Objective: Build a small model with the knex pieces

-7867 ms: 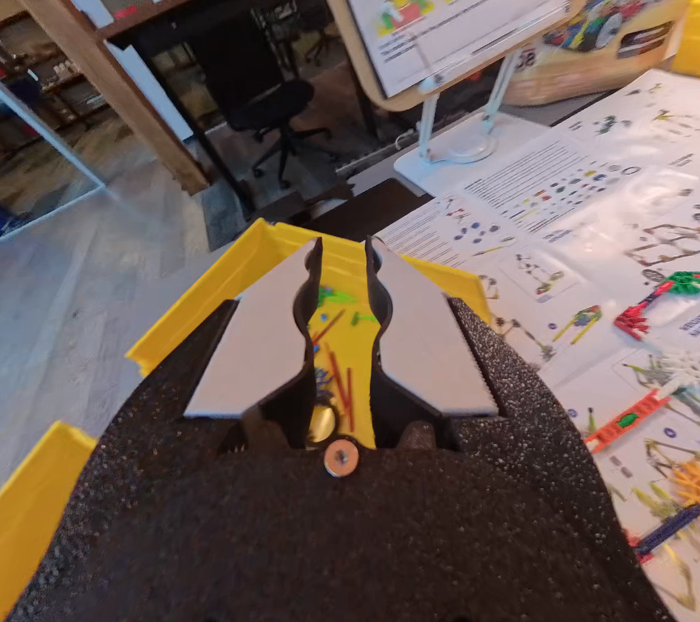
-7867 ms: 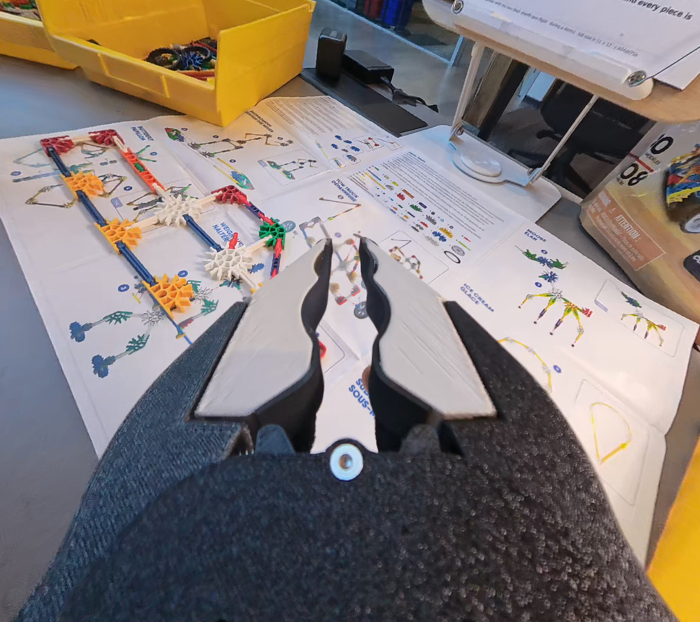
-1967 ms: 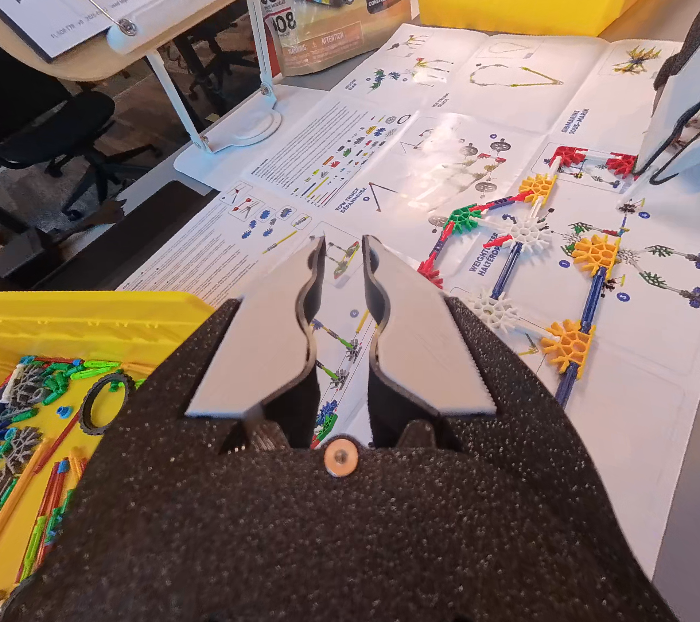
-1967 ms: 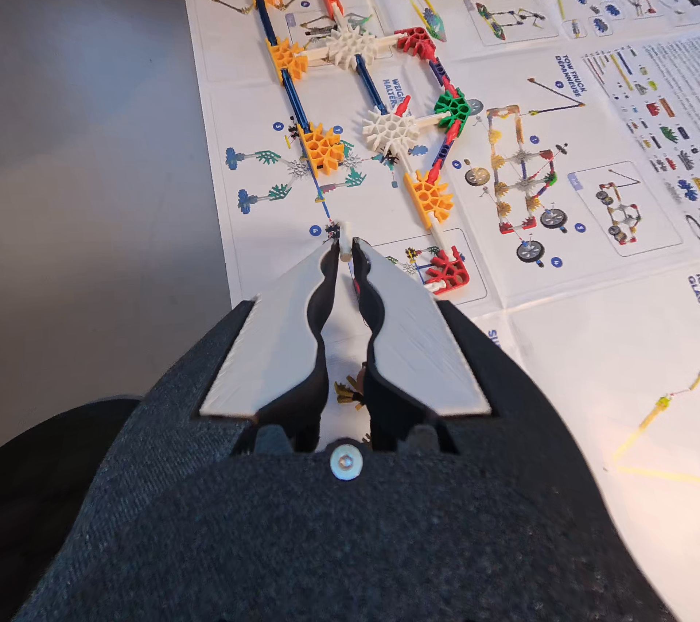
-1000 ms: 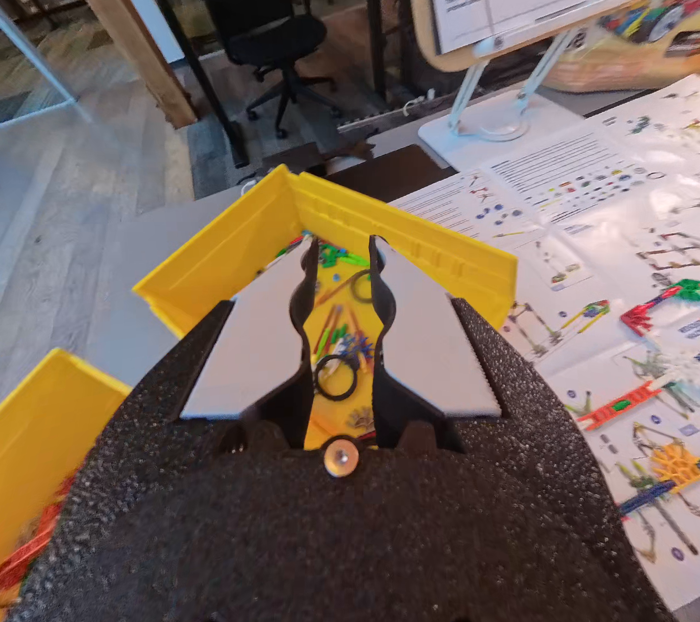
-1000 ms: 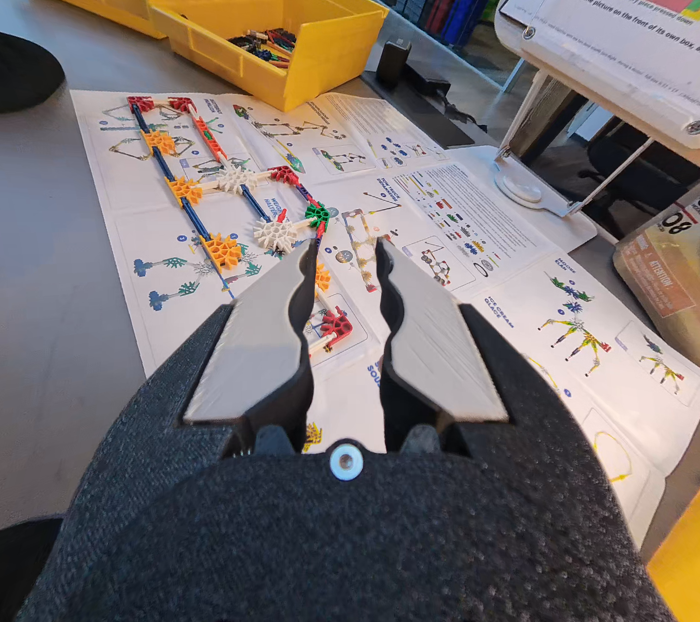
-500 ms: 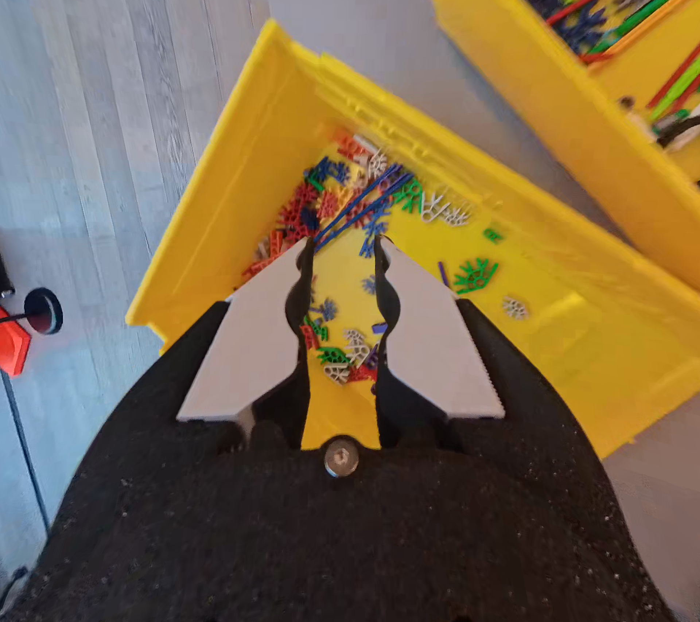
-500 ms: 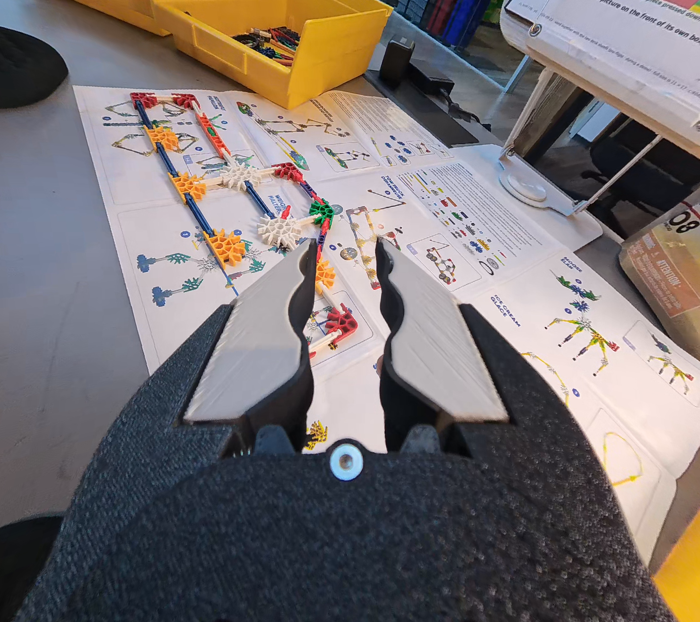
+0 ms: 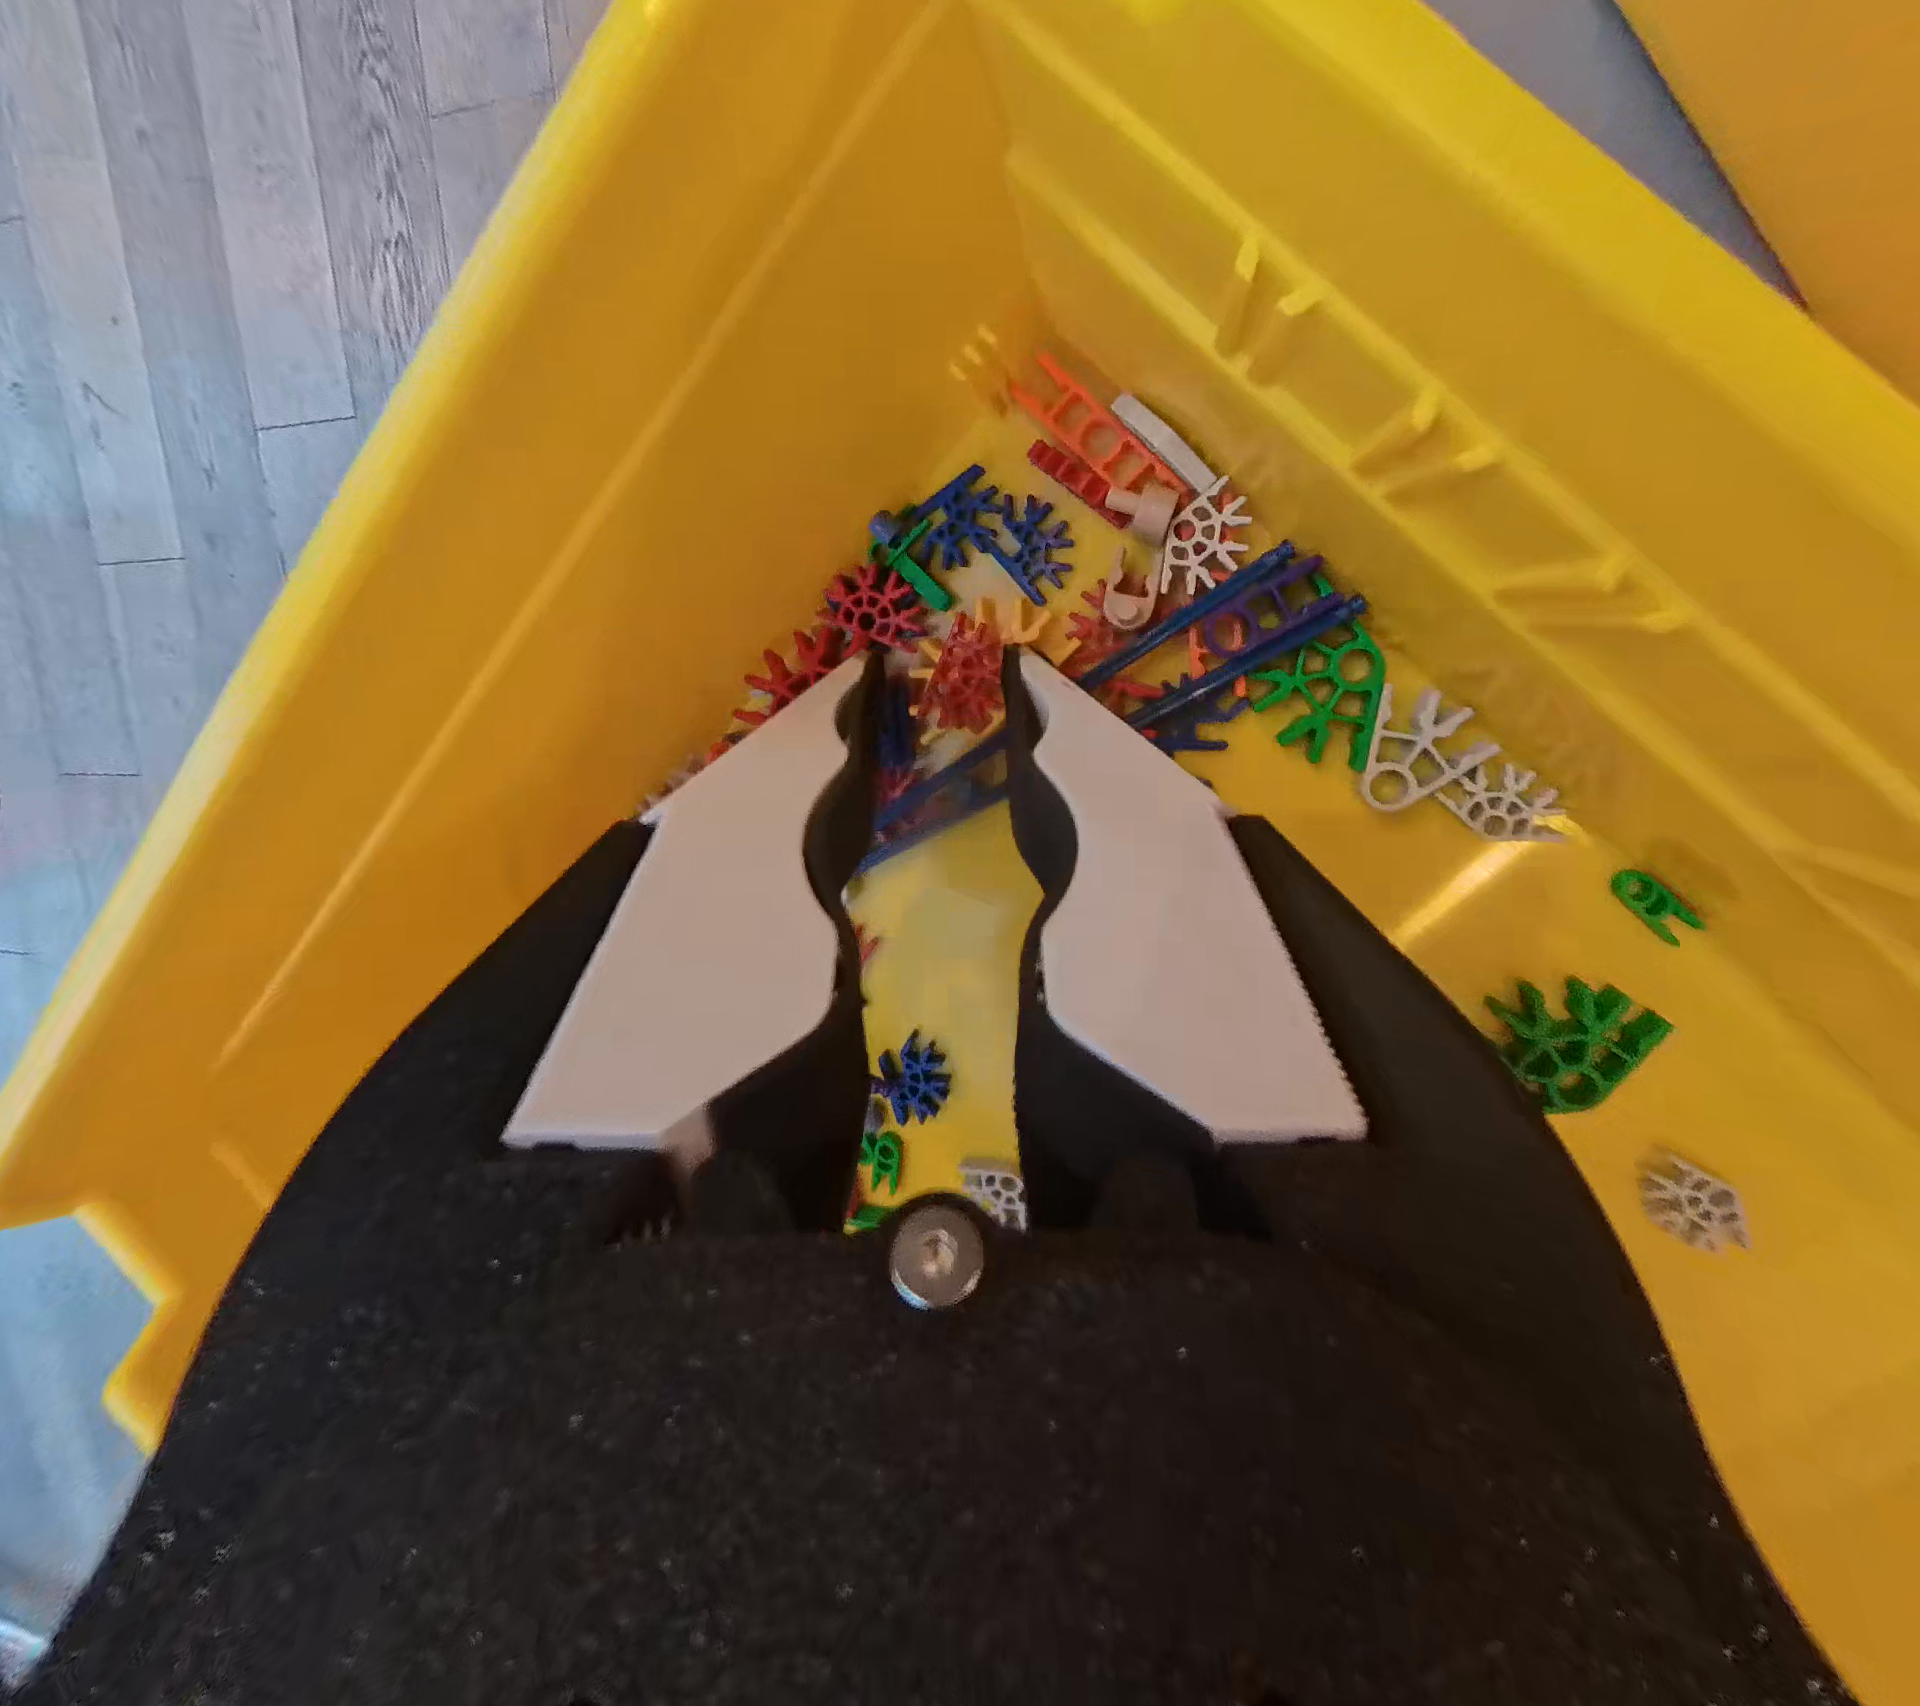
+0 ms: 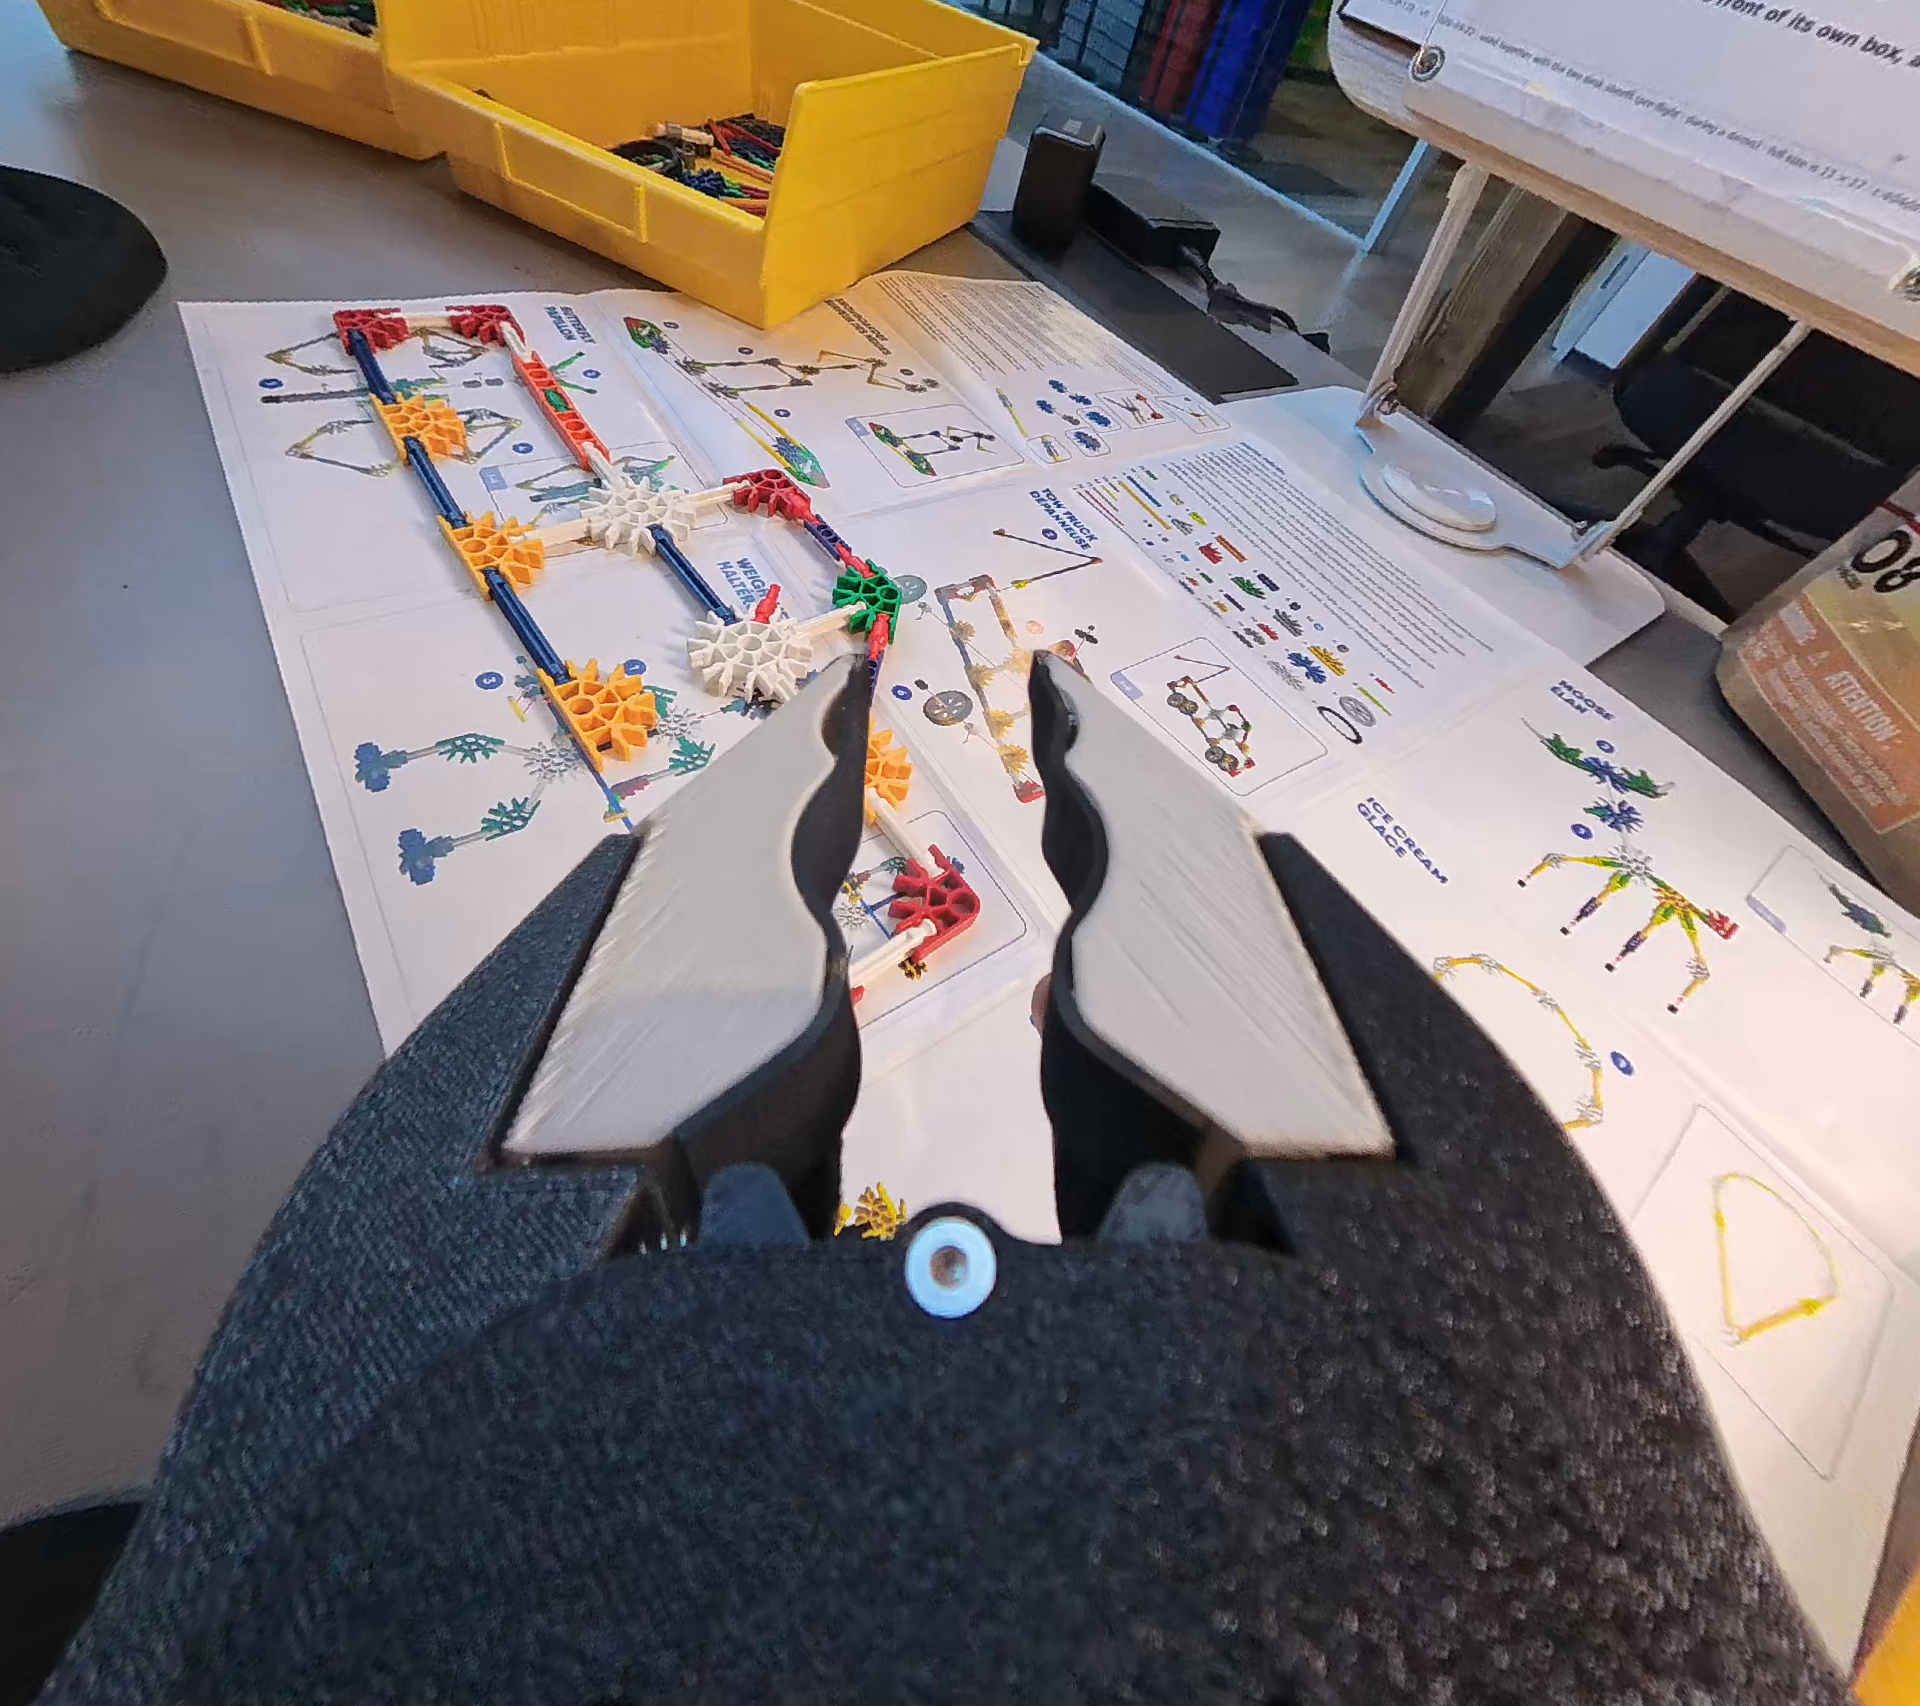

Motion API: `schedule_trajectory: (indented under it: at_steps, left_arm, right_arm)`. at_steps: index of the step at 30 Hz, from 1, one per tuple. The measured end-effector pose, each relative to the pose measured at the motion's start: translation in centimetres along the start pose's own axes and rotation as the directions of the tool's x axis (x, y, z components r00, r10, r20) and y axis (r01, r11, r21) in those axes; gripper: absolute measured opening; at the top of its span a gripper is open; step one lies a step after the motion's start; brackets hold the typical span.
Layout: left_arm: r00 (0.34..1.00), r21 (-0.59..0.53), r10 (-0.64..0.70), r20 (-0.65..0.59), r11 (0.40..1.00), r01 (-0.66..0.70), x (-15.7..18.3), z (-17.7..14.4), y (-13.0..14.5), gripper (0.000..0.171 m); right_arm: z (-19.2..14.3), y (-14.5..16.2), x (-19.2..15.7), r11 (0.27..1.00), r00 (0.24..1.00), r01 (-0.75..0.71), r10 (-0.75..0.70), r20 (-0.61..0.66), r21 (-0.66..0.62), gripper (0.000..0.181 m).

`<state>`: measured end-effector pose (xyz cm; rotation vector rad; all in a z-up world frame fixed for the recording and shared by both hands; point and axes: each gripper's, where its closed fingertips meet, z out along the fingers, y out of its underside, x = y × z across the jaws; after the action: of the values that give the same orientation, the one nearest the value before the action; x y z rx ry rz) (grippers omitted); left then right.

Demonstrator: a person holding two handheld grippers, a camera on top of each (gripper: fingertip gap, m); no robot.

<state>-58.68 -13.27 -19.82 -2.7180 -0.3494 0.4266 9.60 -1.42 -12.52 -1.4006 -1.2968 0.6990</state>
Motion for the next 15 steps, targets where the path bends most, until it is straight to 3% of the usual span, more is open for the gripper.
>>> schedule_trajectory:
  at_steps: [4, 7, 12, 15]
  left_arm:
    - [0.999, -0.03, 0.032, -0.019, 0.999, -0.033, 0.4, 0.5, 0.5, 0.002]
    - [0.997, -0.099, 0.061, -0.051, 0.993, -0.066, 0.6, 0.0, 1.6, 0.001]
    - [0.97, -0.283, 0.076, -0.233, 0.948, -0.143, 2.3, -2.3, 4.8, 0.002]
    - [0.954, -0.254, 0.059, -0.293, 0.957, -0.137, 2.7, -3.8, 4.1, 0.002]
  right_arm:
    - [0.2, 0.4, 0.1, 1.0, 1.0, -0.012, 0.012, 0.001, -0.01, 0.03]
    - [0.3, 0.6, -0.1, 1.0, 1.0, -0.016, 0.016, 0.01, -0.018, 0.03]
    - [0.5, 0.9, -0.5, 0.999, 0.999, -0.011, 0.012, 0.03, -0.032, 0.03]
    - [0.5, 1.0, -0.5, 0.999, 0.999, -0.009, 0.011, 0.033, -0.037, 0.03]
